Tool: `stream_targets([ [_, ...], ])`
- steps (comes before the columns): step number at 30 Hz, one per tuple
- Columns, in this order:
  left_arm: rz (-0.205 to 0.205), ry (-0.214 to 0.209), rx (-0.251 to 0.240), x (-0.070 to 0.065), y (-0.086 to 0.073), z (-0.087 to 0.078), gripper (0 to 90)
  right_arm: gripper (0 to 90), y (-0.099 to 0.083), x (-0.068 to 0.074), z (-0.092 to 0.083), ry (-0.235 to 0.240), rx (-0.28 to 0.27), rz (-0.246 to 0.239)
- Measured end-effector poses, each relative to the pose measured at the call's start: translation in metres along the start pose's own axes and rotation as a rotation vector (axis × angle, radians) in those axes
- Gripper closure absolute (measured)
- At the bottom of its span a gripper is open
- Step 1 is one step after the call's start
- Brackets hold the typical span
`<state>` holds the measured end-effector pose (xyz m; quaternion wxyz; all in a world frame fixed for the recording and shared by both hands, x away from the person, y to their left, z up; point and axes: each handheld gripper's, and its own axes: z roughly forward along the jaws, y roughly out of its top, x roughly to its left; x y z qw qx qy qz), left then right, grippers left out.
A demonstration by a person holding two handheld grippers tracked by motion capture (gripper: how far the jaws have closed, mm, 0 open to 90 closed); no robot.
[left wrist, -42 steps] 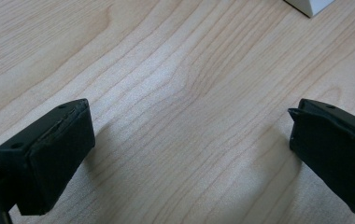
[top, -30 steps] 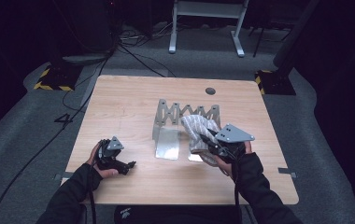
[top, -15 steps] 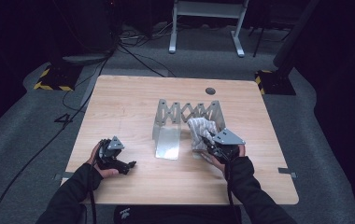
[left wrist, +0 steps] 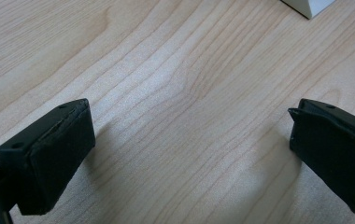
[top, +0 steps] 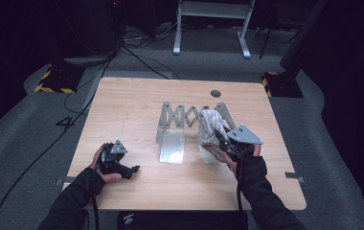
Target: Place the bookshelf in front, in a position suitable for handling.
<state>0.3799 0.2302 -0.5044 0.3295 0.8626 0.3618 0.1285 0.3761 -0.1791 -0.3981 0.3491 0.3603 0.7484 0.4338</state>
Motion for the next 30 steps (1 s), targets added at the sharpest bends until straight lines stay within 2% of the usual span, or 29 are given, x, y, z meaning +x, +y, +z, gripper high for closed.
stream_targets([
  [10,0.001,-0.001,0.0,0.0,0.0,0.0,0.5,72.1,-0.026,-0.001,0.029,0.008,0.077,0.011],
  [16,0.001,-0.001,0.0,0.0,0.0,0.0,0.5,72.1,-0.04,-0.003,0.038,0.009,0.119,0.015],
  [20,0.002,-0.003,0.0,0.0,0.0,0.0,0.5,72.1,-0.061,0.0,0.05,0.034,0.22,0.009],
  [23,0.004,-0.003,-0.001,0.0,0.0,0.0,0.5,72.2,-0.068,0.003,0.054,0.025,0.248,-0.015],
  [24,0.004,-0.004,-0.001,0.0,0.0,0.0,0.5,72.2,-0.068,0.005,0.055,0.015,0.25,-0.037],
  [27,0.003,-0.004,-0.001,0.0,0.0,0.0,0.5,72.3,-0.065,0.005,0.052,0.004,0.24,-0.042],
  [29,0.006,-0.004,0.0,0.0,0.0,0.0,0.5,72.4,-0.051,0.004,0.039,-0.045,0.168,-0.059],
  [30,0.006,-0.004,0.0,0.0,0.0,0.0,0.5,72.4,-0.051,0.004,0.039,-0.045,0.168,-0.059],
])
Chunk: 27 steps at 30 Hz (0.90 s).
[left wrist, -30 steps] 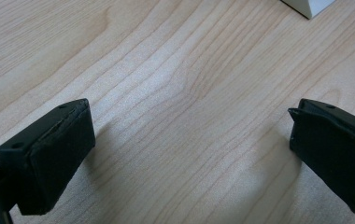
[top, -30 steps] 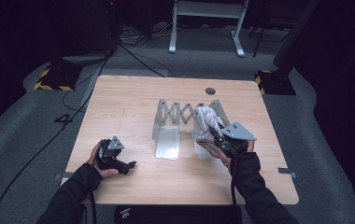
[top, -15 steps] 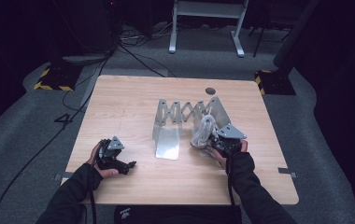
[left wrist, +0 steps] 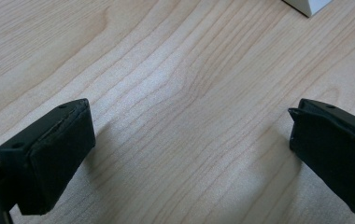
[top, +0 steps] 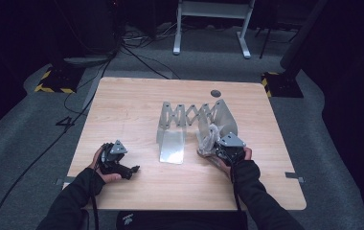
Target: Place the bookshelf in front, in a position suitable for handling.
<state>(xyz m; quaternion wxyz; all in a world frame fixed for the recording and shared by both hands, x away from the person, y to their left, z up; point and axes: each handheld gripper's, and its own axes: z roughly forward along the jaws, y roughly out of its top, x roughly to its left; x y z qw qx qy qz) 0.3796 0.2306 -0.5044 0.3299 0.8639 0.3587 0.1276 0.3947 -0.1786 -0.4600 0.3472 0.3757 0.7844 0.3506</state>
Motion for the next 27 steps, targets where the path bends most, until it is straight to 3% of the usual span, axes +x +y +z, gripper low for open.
stream_targets([
  [4,-0.001,0.001,-0.001,0.0,0.0,0.0,0.5,72.6,0.023,-0.007,-0.023,-0.041,-0.116,0.012],
  [12,0.0,0.001,0.0,0.0,0.0,0.0,0.5,72.5,0.062,-0.02,-0.044,-0.116,-0.234,-0.019],
  [17,0.002,-0.001,0.0,0.0,0.0,0.0,0.5,72.4,0.071,-0.025,-0.038,-0.129,-0.215,-0.022],
  [20,0.002,0.001,-0.001,0.0,0.0,0.0,0.5,72.1,0.062,-0.017,-0.022,-0.159,-0.178,-0.059],
  [23,0.003,0.003,-0.001,0.0,0.0,0.0,0.5,72.3,0.051,-0.01,-0.009,-0.152,-0.15,-0.069],
  [27,0.004,0.001,-0.001,0.0,0.0,0.0,0.5,72.2,0.037,-0.008,-0.006,-0.178,-0.166,-0.069],
])
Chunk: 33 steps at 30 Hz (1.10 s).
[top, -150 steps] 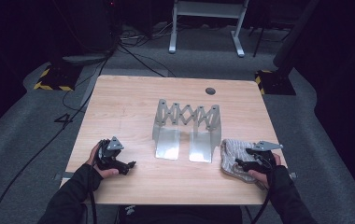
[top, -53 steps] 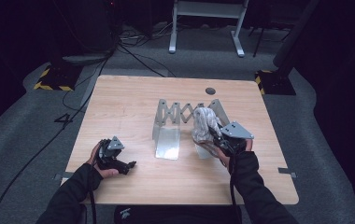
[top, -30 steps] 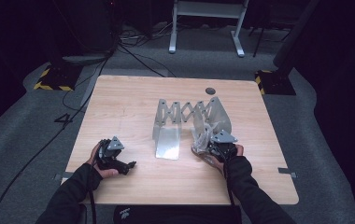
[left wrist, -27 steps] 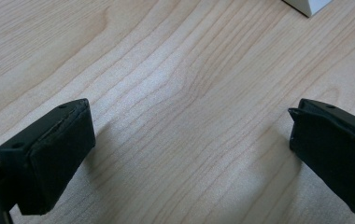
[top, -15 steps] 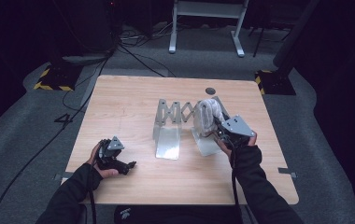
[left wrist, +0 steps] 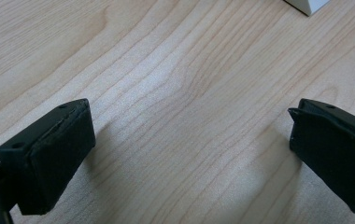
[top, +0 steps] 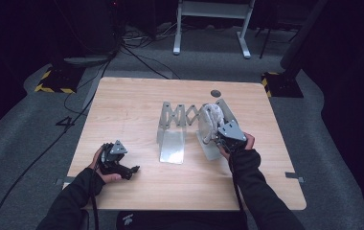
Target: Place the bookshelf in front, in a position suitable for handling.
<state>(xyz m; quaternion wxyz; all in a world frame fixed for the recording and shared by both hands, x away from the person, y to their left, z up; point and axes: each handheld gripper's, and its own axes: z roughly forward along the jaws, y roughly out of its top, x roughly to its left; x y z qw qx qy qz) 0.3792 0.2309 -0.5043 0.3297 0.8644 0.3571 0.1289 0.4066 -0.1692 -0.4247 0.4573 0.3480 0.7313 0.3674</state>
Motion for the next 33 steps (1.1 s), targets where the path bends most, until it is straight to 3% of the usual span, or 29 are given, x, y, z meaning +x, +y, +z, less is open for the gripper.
stream_targets([
  [2,-0.004,0.002,-0.001,0.0,0.0,0.0,0.5,72.2,-0.004,-0.001,-0.001,0.002,-0.005,0.008],
  [7,-0.005,0.0,0.0,0.0,0.0,0.0,0.5,72.1,-0.031,0.007,0.009,0.074,0.097,-0.022],
  [8,-0.005,0.0,0.0,0.0,0.0,0.0,0.5,72.1,-0.031,0.007,0.009,0.074,0.097,-0.022],
  [10,-0.004,0.003,0.0,-0.001,0.0,0.0,0.5,72.0,-0.041,0.008,0.013,0.128,0.133,0.003],
  [17,-0.001,-0.003,0.001,0.0,0.0,0.0,0.5,72.0,-0.048,0.008,0.012,0.158,0.157,0.017],
  [21,-0.003,-0.003,0.0,0.0,0.0,0.0,0.5,72.1,-0.041,0.006,0.007,0.149,0.129,0.026],
  [22,-0.005,-0.003,-0.001,0.0,0.0,0.001,0.5,72.3,-0.03,0.003,0.001,0.128,0.089,0.023],
  [26,-0.004,-0.003,-0.001,0.0,0.0,0.001,0.5,72.4,-0.015,-0.006,-0.008,0.095,0.029,0.044],
  [27,-0.004,-0.003,-0.001,0.0,0.0,0.001,0.5,72.5,-0.006,-0.012,-0.012,0.079,-0.012,0.059],
  [33,-0.005,-0.004,-0.001,0.0,0.0,0.001,0.5,72.6,0.021,-0.023,-0.018,0.037,-0.079,0.047],
])
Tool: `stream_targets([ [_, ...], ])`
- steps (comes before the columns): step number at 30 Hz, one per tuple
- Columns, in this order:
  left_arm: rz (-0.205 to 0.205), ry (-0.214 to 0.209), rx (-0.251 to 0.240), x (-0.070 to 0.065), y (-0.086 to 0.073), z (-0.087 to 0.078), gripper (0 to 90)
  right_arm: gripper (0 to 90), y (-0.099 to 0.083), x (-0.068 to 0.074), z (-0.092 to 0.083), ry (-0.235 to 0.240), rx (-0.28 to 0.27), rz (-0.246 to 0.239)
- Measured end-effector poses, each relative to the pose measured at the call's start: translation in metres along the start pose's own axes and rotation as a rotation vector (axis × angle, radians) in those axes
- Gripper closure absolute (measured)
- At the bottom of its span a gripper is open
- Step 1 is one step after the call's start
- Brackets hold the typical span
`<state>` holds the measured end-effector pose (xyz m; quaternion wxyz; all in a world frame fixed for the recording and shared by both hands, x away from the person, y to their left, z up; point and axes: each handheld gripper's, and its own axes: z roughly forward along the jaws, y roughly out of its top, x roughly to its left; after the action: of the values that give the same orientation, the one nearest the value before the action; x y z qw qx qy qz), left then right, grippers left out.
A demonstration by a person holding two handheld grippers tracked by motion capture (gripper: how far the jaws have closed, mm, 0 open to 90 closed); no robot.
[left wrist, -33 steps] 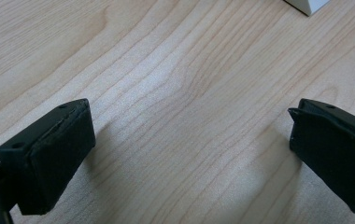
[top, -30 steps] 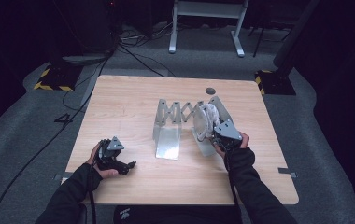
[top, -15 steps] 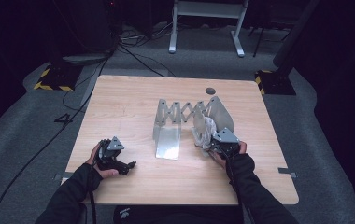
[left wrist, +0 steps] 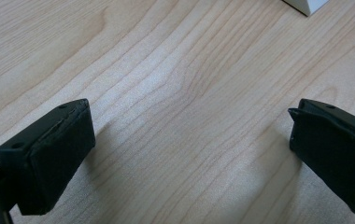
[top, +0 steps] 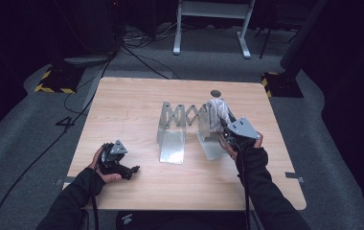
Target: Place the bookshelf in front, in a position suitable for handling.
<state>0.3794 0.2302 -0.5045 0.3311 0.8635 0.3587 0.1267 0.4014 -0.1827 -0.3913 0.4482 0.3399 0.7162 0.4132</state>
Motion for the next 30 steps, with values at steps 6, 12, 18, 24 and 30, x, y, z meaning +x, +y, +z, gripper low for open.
stream_targets([
  [6,0.0,0.0,0.0,0.0,0.0,0.0,0.5,72.5,0.008,-0.001,0.009,-0.006,0.006,-0.021],
  [12,0.004,-0.001,0.001,0.0,0.0,0.0,0.4,72.2,-0.019,0.009,0.021,-0.01,0.069,-0.06],
  [18,0.005,-0.003,0.0,0.001,0.0,0.0,0.4,72.2,-0.033,0.017,0.024,0.011,0.115,-0.078],
  [24,0.006,-0.002,0.001,0.0,0.0,0.0,0.5,72.2,-0.055,0.024,0.026,0.046,0.18,-0.096],
  [30,0.01,-0.005,0.002,0.001,0.0,0.0,0.5,72.3,-0.075,0.026,0.031,0.096,0.244,-0.069],
])
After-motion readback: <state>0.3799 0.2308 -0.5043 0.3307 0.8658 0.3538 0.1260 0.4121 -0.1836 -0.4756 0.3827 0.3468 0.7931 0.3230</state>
